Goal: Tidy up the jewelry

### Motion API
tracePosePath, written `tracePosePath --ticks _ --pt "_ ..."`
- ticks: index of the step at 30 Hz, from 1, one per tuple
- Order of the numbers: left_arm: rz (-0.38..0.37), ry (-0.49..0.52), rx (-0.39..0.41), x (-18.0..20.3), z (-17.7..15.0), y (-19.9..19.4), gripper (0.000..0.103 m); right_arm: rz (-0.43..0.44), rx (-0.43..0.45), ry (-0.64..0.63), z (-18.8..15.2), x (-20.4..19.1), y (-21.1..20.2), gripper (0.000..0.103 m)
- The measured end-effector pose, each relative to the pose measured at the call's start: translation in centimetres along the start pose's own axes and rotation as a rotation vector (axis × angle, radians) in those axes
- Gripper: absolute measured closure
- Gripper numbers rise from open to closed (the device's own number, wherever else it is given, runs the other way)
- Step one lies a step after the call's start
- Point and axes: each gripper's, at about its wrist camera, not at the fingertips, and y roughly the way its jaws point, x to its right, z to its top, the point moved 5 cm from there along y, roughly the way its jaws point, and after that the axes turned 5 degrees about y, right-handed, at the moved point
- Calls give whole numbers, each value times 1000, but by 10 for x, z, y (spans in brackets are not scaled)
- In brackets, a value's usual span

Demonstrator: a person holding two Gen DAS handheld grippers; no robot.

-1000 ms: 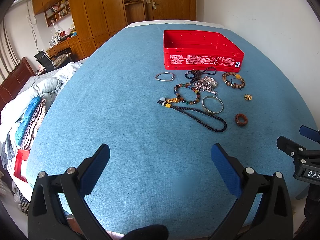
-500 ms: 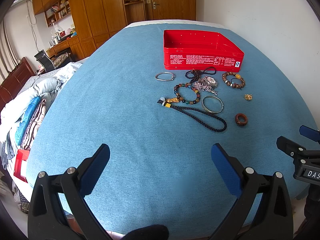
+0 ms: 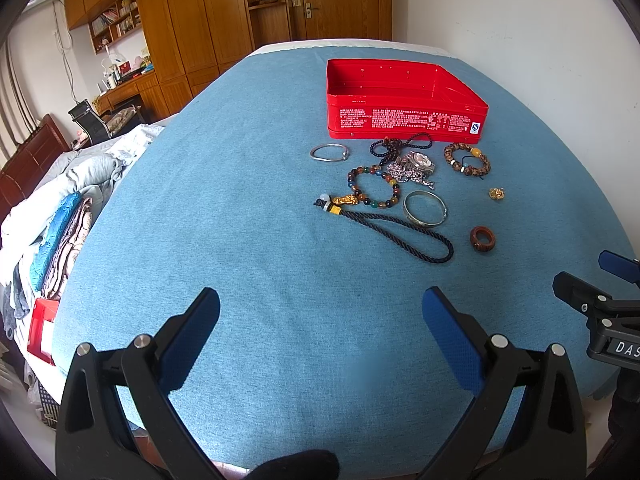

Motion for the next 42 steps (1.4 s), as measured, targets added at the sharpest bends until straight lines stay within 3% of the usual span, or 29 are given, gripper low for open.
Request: tracePosePath --ticks 22,26,35,40,42 --pt "-3 -3 -6 0 -1 4 3 3 -6 2 4 -5 6 4" --pt "-42 -15 -12 -7 6 15 3 24 -31 9 10 -1 8 4" --pt "-125 -192 -82 -69 55 49 4 130 -150 46 47 13 31 4" --pt "-155 -208 -170 -78 84 83 6 192 -226 105 74 25 57 4" --pt "-166 -178 -199 -71 96 97 9 202 -248 122 84 29 68 10"
